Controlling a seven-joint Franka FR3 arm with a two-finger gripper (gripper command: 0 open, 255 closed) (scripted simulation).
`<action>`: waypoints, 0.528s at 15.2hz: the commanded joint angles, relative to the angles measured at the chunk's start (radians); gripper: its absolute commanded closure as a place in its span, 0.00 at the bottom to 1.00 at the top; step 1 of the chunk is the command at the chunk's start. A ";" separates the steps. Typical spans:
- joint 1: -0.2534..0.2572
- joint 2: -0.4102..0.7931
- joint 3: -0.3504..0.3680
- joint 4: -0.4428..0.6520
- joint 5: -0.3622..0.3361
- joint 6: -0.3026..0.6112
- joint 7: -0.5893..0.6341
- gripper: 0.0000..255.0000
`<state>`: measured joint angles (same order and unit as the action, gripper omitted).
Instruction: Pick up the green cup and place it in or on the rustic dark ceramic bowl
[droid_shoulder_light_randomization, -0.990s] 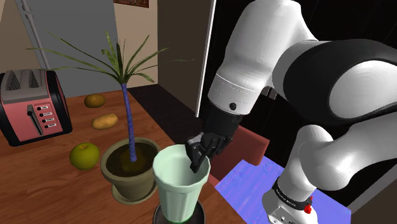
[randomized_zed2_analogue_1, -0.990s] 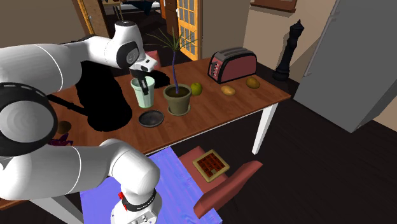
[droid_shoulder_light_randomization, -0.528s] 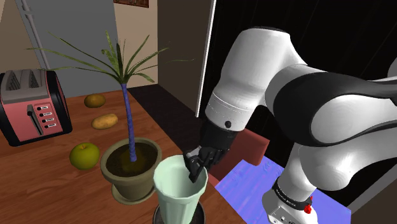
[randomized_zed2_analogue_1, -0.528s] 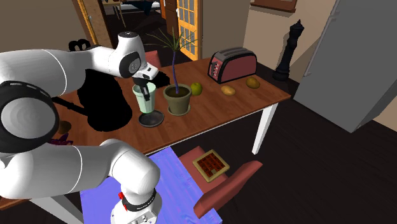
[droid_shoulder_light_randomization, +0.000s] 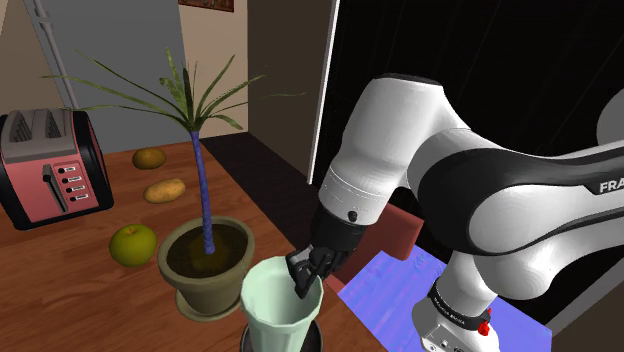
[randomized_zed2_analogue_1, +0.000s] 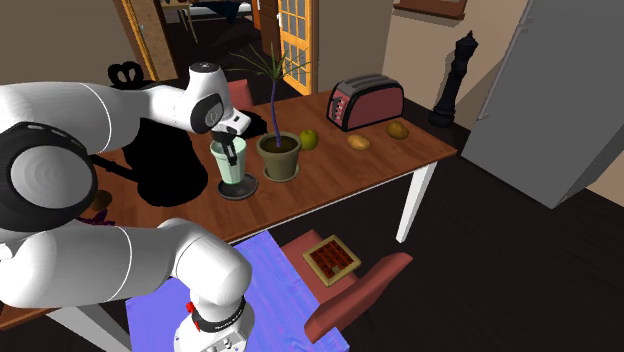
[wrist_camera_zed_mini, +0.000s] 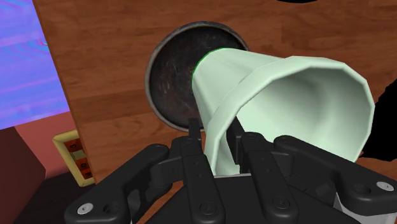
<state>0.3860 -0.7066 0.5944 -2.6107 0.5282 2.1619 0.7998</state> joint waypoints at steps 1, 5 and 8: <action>0.000 0.000 0.000 -0.001 0.001 0.003 -0.001 1.00; 0.000 0.000 0.000 -0.001 0.001 0.003 -0.001 1.00; 0.000 0.000 0.000 -0.001 0.001 0.003 -0.001 0.00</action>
<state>0.3860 -0.7061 0.5947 -2.6116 0.5289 2.1644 0.7991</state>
